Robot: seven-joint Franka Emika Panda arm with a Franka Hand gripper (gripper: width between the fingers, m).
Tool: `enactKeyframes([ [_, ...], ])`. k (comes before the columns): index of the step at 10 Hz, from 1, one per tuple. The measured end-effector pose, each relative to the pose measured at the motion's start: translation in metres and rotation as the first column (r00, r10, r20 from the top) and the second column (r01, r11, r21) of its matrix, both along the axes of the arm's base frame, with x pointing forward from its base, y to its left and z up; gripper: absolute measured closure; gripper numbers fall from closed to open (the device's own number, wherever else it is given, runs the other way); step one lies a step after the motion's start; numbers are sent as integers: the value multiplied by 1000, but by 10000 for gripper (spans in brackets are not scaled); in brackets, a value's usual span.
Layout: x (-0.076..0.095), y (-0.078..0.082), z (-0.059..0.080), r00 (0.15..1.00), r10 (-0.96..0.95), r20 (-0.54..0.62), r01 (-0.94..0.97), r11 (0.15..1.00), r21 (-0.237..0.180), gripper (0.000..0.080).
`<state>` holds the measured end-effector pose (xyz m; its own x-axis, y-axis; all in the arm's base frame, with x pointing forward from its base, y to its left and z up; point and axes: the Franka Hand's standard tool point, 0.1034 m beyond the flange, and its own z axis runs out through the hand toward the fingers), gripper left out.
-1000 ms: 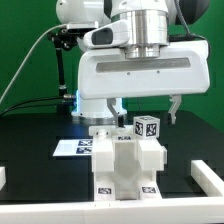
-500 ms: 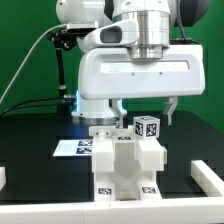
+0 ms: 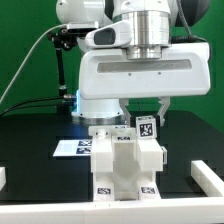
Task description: Assemble chair
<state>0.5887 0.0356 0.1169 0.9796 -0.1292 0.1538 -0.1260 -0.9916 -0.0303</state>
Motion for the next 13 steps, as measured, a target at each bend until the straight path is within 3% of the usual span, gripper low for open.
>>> enactKeyframes([
  [3,0,1,0,962,-272,-13,273,961,51,515],
  [6,-2,5,0,839,-541,-50,543,834,96,515],
  [9,-3,6,-1,719,-690,-83,694,707,134,515],
  [10,-3,7,-1,691,-717,-91,722,678,138,487],
  [11,-3,7,-1,705,-704,-89,709,692,137,351],
  [12,-3,7,-2,707,-702,-88,707,694,136,351],
  [13,-3,7,-2,726,-682,-84,687,714,134,193],
])
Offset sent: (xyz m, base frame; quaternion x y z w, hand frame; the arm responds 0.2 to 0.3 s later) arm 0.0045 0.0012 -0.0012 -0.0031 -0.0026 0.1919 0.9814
